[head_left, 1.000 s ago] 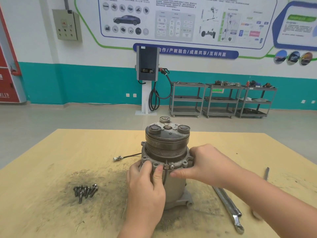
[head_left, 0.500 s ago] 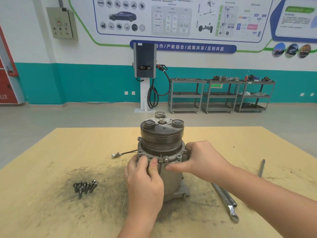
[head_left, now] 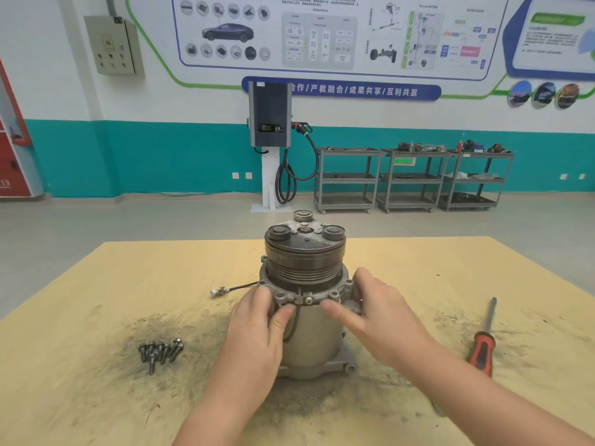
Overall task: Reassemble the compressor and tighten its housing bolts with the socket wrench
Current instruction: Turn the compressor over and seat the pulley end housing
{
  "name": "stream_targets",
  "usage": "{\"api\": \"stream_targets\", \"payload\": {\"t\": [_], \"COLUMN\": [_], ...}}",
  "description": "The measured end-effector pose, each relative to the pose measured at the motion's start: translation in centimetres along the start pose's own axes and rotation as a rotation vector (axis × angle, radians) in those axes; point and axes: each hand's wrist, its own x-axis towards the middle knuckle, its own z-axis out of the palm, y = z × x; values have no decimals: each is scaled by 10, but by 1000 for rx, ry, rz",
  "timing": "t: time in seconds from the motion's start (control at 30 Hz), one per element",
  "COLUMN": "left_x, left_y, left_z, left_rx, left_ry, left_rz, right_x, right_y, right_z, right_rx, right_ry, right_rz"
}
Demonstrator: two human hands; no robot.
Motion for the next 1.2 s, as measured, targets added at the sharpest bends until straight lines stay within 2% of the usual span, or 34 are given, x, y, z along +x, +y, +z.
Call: {"api": "stream_targets", "payload": {"t": [0.1, 0.17, 0.27, 0.33, 0.7, 0.87, 1.2], "left_x": [1, 3, 6, 8, 3, 1, -2], "left_y": [2, 1, 3, 7, 5, 2, 13], "left_z": [-4, -7, -11, -11, 1, 8, 15], "left_rx": [-5, -12, -34, -51, -1, 18, 131], "left_ry": [-34, -81, -105, -91, 37, 30, 22], "left_rz": [32, 3, 13, 33, 60, 38, 17], "right_x": [-5, -6, -4, 0, 3, 3, 0], "right_y": [-3, -5, -6, -7, -10, -6, -8], "right_z": [21, 32, 40, 41, 46, 45, 46], "right_rx": [104, 297, 627, 710, 459, 410, 597], "right_ry": [154, 241, 238, 191, 254, 251, 356], "right_rz": [59, 116, 129, 90, 71, 58, 44]}}
